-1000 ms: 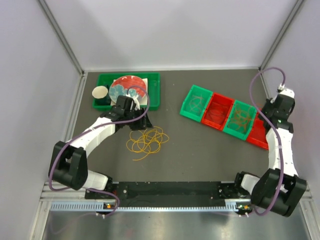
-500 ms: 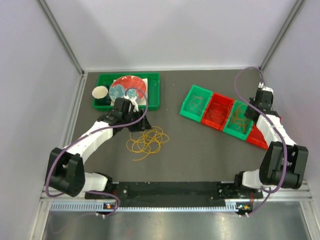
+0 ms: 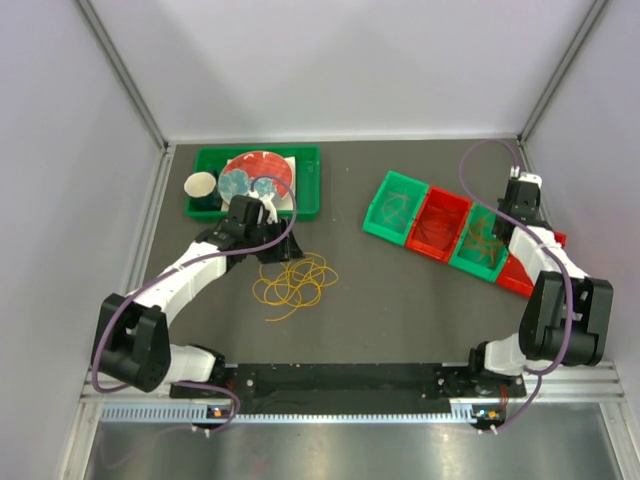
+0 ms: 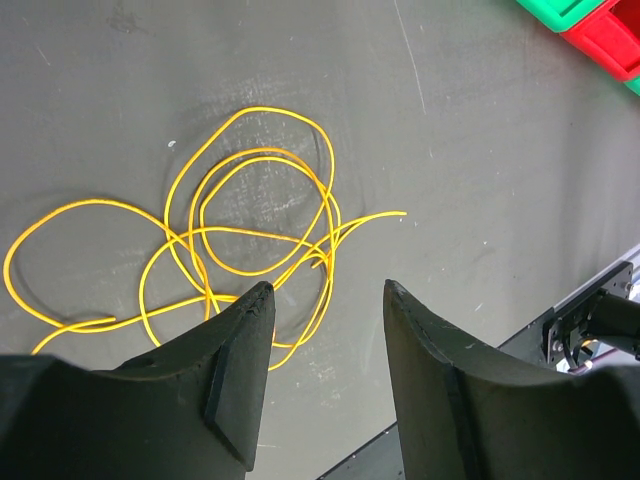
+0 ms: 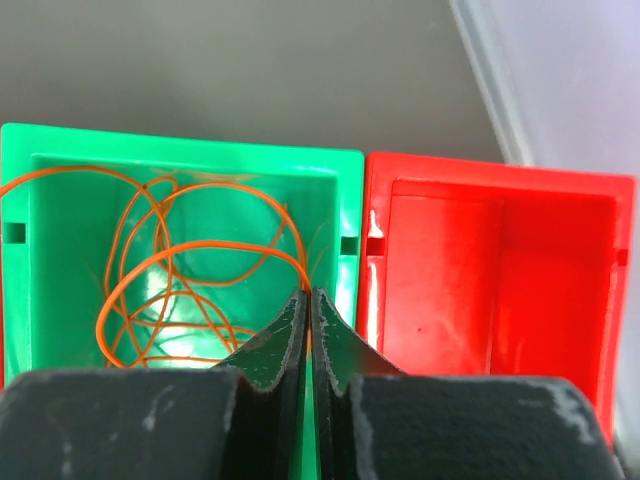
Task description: Untangle the cables
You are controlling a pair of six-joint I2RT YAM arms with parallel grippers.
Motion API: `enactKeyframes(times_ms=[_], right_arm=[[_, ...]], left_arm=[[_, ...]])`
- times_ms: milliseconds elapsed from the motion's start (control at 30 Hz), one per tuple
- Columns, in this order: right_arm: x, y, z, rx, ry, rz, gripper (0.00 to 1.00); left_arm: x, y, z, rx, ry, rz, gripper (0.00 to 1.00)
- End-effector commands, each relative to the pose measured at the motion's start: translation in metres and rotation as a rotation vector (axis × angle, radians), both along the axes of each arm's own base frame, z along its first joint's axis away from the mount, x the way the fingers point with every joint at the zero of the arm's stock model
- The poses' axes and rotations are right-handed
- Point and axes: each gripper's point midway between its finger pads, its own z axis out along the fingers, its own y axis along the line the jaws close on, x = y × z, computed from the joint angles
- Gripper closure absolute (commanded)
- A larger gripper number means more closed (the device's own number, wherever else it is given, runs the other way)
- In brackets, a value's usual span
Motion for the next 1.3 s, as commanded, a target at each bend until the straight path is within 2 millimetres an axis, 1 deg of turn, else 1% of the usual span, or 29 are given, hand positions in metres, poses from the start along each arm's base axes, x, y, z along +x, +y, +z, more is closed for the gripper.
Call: enactKeyframes(times_ms=[0, 67, 100, 133, 167, 200, 300, 400, 433, 533, 567, 667, 700, 767, 800, 833, 900, 933, 967, 1000, 1033, 1067, 1100, 1133, 1167, 1200, 1233, 1267], right_arm=[[0.007, -0.011, 0.024, -0.121, -0.052, 0.007, 1.0], [0.011, -0.004, 0.025, -0.093, -0.061, 0.03, 1.0], [0.013, -0.001, 0.025, -0.086, -0.056, 0.041, 0.95], [0.014, 0.002, 0.026, -0.083, -0.056, 0.047, 0.84], [0.014, 0.003, 0.027, -0.087, -0.053, 0.045, 0.8], [0.015, 0.006, 0.029, -0.091, -0.054, 0.051, 0.72], [0.015, 0.008, 0.04, -0.112, -0.077, 0.052, 0.65], [0.012, 0.008, 0.056, -0.121, -0.112, 0.045, 0.65], [0.01, 0.009, 0.064, -0.125, -0.129, 0.047, 0.65], [0.004, 0.009, 0.083, -0.131, -0.165, 0.042, 0.65], [0.001, 0.01, 0.096, -0.132, -0.202, 0.045, 0.65], [0.0, 0.019, 0.113, -0.106, -0.249, 0.082, 0.64], [0.001, 0.023, 0.115, -0.09, -0.255, 0.098, 0.64], [0.003, 0.028, 0.115, -0.072, -0.243, 0.122, 0.63], [0.005, 0.031, 0.11, -0.039, -0.24, 0.115, 0.6], [0.007, 0.033, 0.107, -0.027, -0.23, 0.121, 0.6], [0.008, 0.037, 0.096, 0.004, -0.203, 0.131, 0.61], [0.008, 0.04, 0.093, 0.02, -0.201, 0.139, 0.64], [0.008, 0.044, 0.087, 0.038, -0.194, 0.151, 0.7], [0.009, 0.048, 0.084, 0.058, -0.198, 0.164, 0.81], [0.008, 0.049, 0.081, 0.069, -0.195, 0.162, 0.88], [0.005, 0.051, 0.076, 0.081, -0.189, 0.155, 0.92], [0.003, 0.05, 0.076, 0.08, -0.193, 0.147, 0.93], [-0.001, 0.048, 0.079, 0.067, -0.199, 0.141, 0.92], [-0.006, 0.045, 0.076, 0.053, -0.189, 0.128, 0.87], [-0.012, 0.037, 0.076, 0.017, -0.184, 0.092, 0.74], [-0.018, 0.032, 0.082, -0.009, -0.195, 0.072, 0.7], [-0.025, 0.026, 0.077, -0.031, -0.182, 0.042, 0.64]], left_arm=[[0.012, -0.005, 0.011, -0.031, -0.048, 0.004, 0.48], [0.012, -0.006, 0.01, -0.033, -0.042, 0.004, 0.48], [0.012, -0.006, 0.009, -0.033, -0.042, 0.004, 0.48], [0.012, -0.005, 0.009, -0.032, -0.041, 0.005, 0.48], [0.012, -0.005, 0.009, -0.032, -0.043, 0.005, 0.48], [0.012, -0.005, 0.009, -0.033, -0.042, 0.007, 0.48], [0.011, -0.005, 0.009, -0.032, -0.045, 0.004, 0.48], [0.01, -0.004, 0.01, -0.033, -0.048, 0.005, 0.48], [0.008, -0.004, 0.008, -0.032, -0.044, 0.004, 0.48], [0.007, -0.003, 0.008, -0.03, -0.047, 0.003, 0.48], [0.007, -0.004, 0.008, -0.031, -0.048, 0.002, 0.48], [0.007, -0.004, 0.007, -0.036, -0.049, 0.0, 0.48], [0.007, -0.005, 0.007, -0.039, -0.05, -0.003, 0.48], [0.007, -0.005, 0.007, -0.043, -0.052, -0.002, 0.48], [0.007, -0.005, 0.007, -0.043, -0.052, -0.002, 0.48], [0.006, -0.005, 0.007, -0.043, -0.053, -0.002, 0.48], [0.005, -0.005, 0.006, -0.045, -0.052, -0.002, 0.48], [0.005, -0.004, 0.006, -0.044, -0.055, -0.004, 0.48], [0.005, -0.003, 0.006, -0.041, -0.057, -0.001, 0.48], [0.004, -0.003, 0.005, -0.038, -0.056, -0.001, 0.48], [0.005, -0.003, 0.005, -0.038, -0.056, -0.004, 0.48], [0.004, -0.003, 0.004, -0.037, -0.051, -0.003, 0.48], [0.004, -0.003, 0.003, -0.035, -0.052, -0.002, 0.48], [0.004, -0.003, 0.003, -0.036, -0.054, -0.002, 0.48], [0.003, -0.003, 0.004, -0.039, -0.054, -0.002, 0.48], [0.003, -0.003, 0.002, -0.039, -0.055, -0.003, 0.48], [0.003, -0.003, 0.003, -0.042, -0.061, -0.002, 0.48], [0.003, -0.004, 0.004, -0.047, -0.063, -0.002, 0.48]])
